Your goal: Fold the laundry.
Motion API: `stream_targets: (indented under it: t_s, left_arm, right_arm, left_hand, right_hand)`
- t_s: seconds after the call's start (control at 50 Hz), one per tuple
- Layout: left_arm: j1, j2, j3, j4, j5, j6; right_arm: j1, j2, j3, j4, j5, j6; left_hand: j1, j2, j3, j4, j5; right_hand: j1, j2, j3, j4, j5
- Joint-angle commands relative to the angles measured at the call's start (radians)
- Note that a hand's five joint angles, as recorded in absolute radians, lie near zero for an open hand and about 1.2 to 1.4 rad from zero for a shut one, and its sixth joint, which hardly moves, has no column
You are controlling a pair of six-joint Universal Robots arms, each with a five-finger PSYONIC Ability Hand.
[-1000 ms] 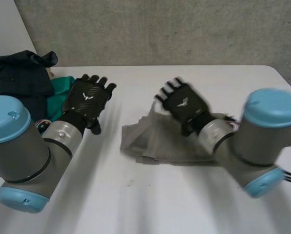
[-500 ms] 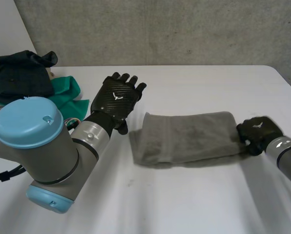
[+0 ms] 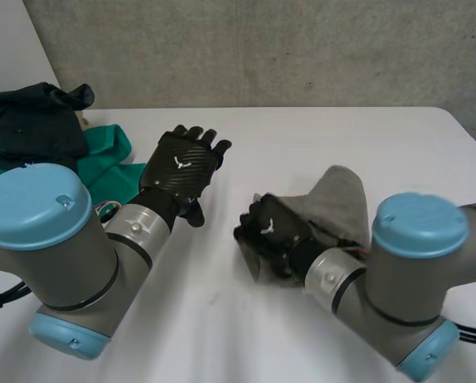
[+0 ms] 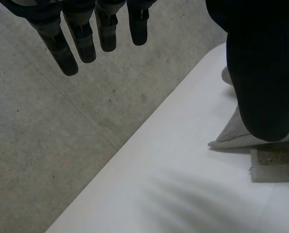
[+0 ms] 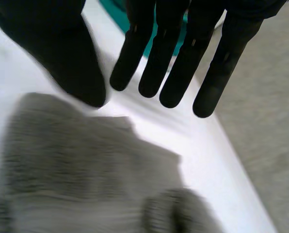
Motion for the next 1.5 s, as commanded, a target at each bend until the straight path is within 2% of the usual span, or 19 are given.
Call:
stream_targets:
  t_s: [0.02, 0.14, 0.22, 0.36, 0.44, 0.6, 0.72, 0.8, 0.86, 0.9, 0.96, 1.1, 1.18, 1.3, 1.4, 1.42, 1.44, 1.48, 1.5]
  left_arm:
    - [-0.005, -0.003, 0.046, 0.003, -0.001, -0.058]
    - [-0.040, -0.060, 0.180, -0.009, -0.018, -0.153]
    - [-0.100, -0.155, 0.298, -0.055, -0.026, -0.167]
    - [-0.134, -0.236, 0.402, -0.198, -0.061, -0.176]
    - [-0.143, -0.238, 0.378, -0.201, -0.075, -0.176]
    - [-0.141, -0.216, 0.310, -0.198, -0.083, -0.177]
    - [-0.137, -0.187, 0.270, -0.192, -0.083, -0.177]
    - [-0.135, -0.172, 0.247, -0.175, -0.086, -0.179]
    - [-0.135, -0.163, 0.231, -0.160, -0.084, -0.177]
    - [-0.135, -0.158, 0.226, -0.155, -0.086, -0.177]
    - [-0.135, -0.147, 0.221, -0.153, -0.086, -0.177]
    - [-0.102, -0.103, 0.221, -0.152, -0.097, -0.177]
    - [-0.077, -0.074, 0.217, -0.150, -0.097, -0.177]
    - [-0.057, -0.052, 0.209, -0.140, -0.095, -0.177]
    - [-0.053, -0.055, 0.200, -0.127, -0.093, -0.177]
    - [-0.053, -0.057, 0.200, -0.126, -0.093, -0.177]
    - [-0.053, -0.061, 0.200, -0.126, -0.095, -0.177]
    - [-0.054, -0.069, 0.206, -0.124, -0.095, -0.177]
    - [-0.056, -0.070, 0.209, -0.123, -0.095, -0.177]
  right_arm:
    - [-0.020, -0.028, -0.007, 0.031, 0.103, 0.065]
    - [-0.158, -0.183, 0.004, 0.034, 0.128, 0.350]
    - [-0.244, -0.206, -0.018, 0.073, 0.153, 0.488]
    - [-0.298, -0.131, -0.093, 0.215, 0.150, 0.478]
    - [-0.289, -0.016, -0.173, 0.272, 0.157, 0.450]
    - [-0.278, 0.056, -0.243, 0.283, 0.145, 0.492]
    - [-0.214, 0.137, -0.305, 0.288, 0.150, 0.498]
    - [-0.204, 0.176, -0.325, 0.288, 0.153, 0.498]
    - [-0.195, 0.187, -0.333, 0.288, 0.153, 0.493]
    - [-0.192, 0.185, -0.333, 0.283, 0.153, 0.489]
    - [-0.189, 0.177, -0.333, 0.275, 0.153, 0.483]
    - [-0.137, 0.112, -0.285, 0.220, 0.131, 0.444]
    - [-0.097, 0.069, -0.204, 0.188, 0.073, 0.339]
    - [-0.074, 0.052, -0.078, 0.191, -0.082, 0.207]
    - [-0.059, 0.056, -0.059, 0.185, -0.101, 0.179]
    - [-0.071, 0.055, -0.064, 0.183, -0.088, 0.183]
    - [-0.071, 0.052, -0.064, 0.180, -0.082, 0.185]
    - [-0.069, 0.052, -0.064, 0.168, -0.070, 0.188]
    - [-0.069, 0.042, -0.058, 0.142, -0.059, 0.193]
  left_hand:
    - [-0.008, -0.030, -0.037, -0.024, -0.049]
    - [0.003, -0.019, -0.025, -0.012, -0.037]
    - [0.003, -0.019, -0.025, -0.012, -0.037]
    - [-0.003, -0.024, -0.031, -0.018, -0.043]
    - [-0.006, -0.027, -0.034, -0.021, -0.046]
    - [-0.006, -0.027, -0.034, -0.021, -0.046]
    - [-0.008, -0.030, -0.037, -0.024, -0.049]
    - [-0.008, -0.030, -0.037, -0.024, -0.049]
    - [-0.008, -0.030, -0.037, -0.024, -0.049]
    - [-0.008, -0.030, -0.037, -0.024, -0.049]
    - [-0.008, -0.030, -0.037, -0.024, -0.049]
    - [-0.008, -0.030, -0.037, -0.024, -0.049]
    - [-0.008, -0.030, -0.037, -0.024, -0.049]
    - [-0.011, -0.033, -0.039, -0.027, -0.052]
    - [-0.011, -0.033, -0.040, -0.027, -0.052]
    - [-0.011, -0.033, -0.040, -0.027, -0.052]
    - [-0.011, -0.033, -0.040, -0.027, -0.052]
    - [-0.011, -0.033, -0.040, -0.027, -0.052]
    - [-0.011, -0.033, -0.040, -0.027, -0.052]
  right_hand:
    - [-0.727, -0.732, -0.740, -0.744, -0.753]
    - [-0.727, -0.732, -0.740, -0.744, -0.753]
    - [-0.727, -0.732, -0.740, -0.744, -0.753]
    - [-0.667, -0.672, -0.680, -0.684, -0.693]
    - [-0.489, -0.493, -0.501, -0.505, -0.514]
    - [-0.441, -0.445, -0.454, -0.458, -0.466]
    - [-0.412, -0.416, -0.425, -0.428, -0.437]
    - [-0.309, -0.313, -0.322, -0.326, -0.334]
    - [-0.198, -0.202, -0.211, -0.215, -0.223]
    - [0.183, 0.179, 0.170, 0.166, 0.157]
    - [0.494, 0.490, 0.481, 0.477, 0.468]
    - [0.494, 0.490, 0.482, 0.478, 0.469]
    - [0.494, 0.490, 0.482, 0.478, 0.469]
    - [0.494, 0.490, 0.482, 0.478, 0.469]
    - [0.494, 0.490, 0.482, 0.478, 0.469]
    - [0.086, 0.081, 0.073, 0.069, 0.060]
    - [-0.180, -0.184, -0.193, -0.197, -0.205]
    - [-0.571, -0.576, -0.584, -0.588, -0.597]
    - [-0.657, -0.662, -0.670, -0.674, -0.683]
